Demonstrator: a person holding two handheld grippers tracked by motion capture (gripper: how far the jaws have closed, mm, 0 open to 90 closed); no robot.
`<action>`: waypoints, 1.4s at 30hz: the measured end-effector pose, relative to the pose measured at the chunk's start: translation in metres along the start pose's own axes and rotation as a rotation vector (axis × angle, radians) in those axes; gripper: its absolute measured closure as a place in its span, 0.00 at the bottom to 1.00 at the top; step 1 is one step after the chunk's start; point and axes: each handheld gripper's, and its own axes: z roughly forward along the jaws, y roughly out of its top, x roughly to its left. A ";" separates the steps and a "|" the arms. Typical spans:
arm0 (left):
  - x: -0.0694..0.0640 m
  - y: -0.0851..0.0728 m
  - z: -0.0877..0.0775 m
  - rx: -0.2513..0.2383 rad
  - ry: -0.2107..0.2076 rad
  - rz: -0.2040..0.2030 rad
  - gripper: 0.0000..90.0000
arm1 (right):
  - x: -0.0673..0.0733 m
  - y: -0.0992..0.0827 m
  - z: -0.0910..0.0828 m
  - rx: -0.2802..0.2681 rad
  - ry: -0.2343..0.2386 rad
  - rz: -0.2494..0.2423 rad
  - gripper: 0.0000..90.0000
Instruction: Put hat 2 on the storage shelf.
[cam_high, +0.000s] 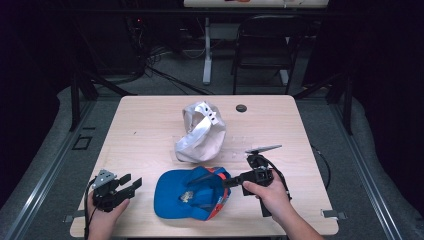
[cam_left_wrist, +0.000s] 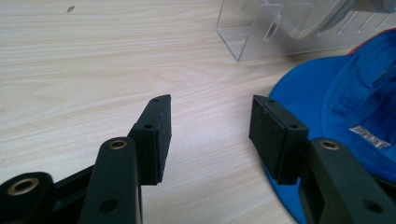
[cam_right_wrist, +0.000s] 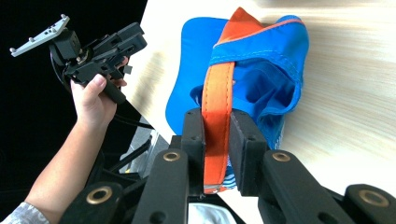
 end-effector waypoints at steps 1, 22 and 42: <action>0.000 0.001 0.001 -0.001 -0.001 0.000 0.55 | 0.001 0.000 -0.003 -0.009 0.001 0.010 0.86; 0.001 0.002 0.005 0.003 0.001 0.006 0.55 | 0.013 0.017 -0.067 -0.117 0.284 0.179 0.86; 0.002 0.002 0.002 0.000 0.010 0.010 0.55 | 0.028 0.046 -0.151 -0.329 0.260 0.231 0.86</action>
